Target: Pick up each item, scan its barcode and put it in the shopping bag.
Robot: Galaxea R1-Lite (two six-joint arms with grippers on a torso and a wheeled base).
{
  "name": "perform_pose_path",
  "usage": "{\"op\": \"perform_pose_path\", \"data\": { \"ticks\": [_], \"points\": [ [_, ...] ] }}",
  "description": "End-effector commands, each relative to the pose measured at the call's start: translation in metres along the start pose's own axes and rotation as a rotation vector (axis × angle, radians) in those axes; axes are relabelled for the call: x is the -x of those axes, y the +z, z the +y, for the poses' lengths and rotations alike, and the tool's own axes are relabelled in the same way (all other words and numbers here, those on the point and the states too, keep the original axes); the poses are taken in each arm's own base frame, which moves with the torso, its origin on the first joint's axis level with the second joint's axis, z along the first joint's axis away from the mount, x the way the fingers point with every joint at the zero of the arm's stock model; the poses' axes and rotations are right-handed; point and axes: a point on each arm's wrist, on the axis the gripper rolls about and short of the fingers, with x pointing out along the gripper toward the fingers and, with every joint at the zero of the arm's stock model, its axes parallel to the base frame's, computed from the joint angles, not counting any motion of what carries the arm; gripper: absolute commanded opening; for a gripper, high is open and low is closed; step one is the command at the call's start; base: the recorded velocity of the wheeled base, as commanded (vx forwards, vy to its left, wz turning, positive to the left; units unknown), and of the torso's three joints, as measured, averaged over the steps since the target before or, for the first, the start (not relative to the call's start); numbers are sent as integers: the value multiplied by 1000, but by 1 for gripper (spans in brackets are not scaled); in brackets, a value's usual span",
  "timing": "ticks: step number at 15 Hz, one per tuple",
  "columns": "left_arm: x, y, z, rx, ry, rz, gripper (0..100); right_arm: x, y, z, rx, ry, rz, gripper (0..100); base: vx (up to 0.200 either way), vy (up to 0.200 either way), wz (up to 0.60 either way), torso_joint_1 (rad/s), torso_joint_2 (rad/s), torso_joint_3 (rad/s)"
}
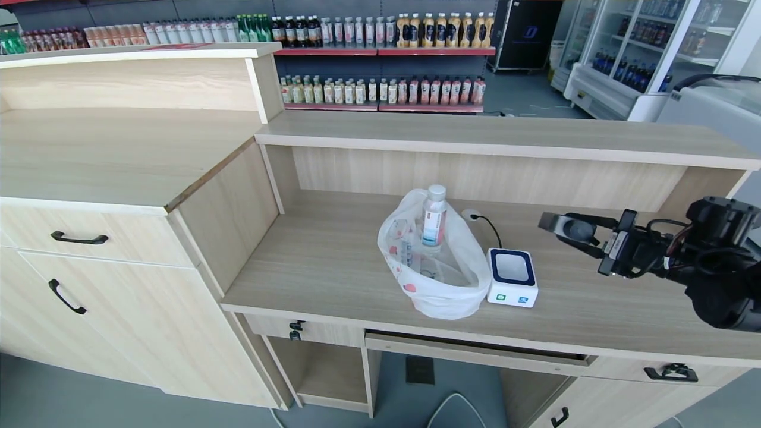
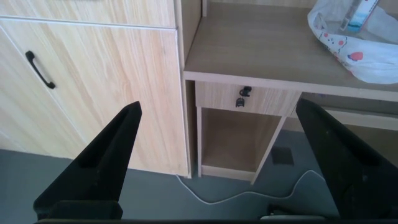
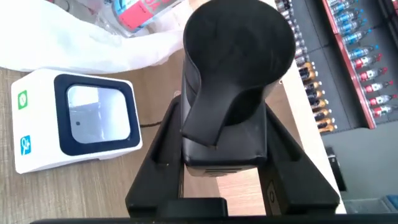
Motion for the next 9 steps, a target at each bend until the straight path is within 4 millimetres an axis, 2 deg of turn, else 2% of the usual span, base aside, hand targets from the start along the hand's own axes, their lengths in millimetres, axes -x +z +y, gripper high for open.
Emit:
{"op": "perform_pose_path", "data": {
  "ticks": [1,9],
  "points": [
    [0,0,0,0,1,3,100,-6,-12,19,-18,35,-11,0,0,0,0,0,0,0],
    [0,0,0,0,1,1,100,-14,-21,38,1,64,-20,0,0,0,0,0,0,0]
  ]
}}
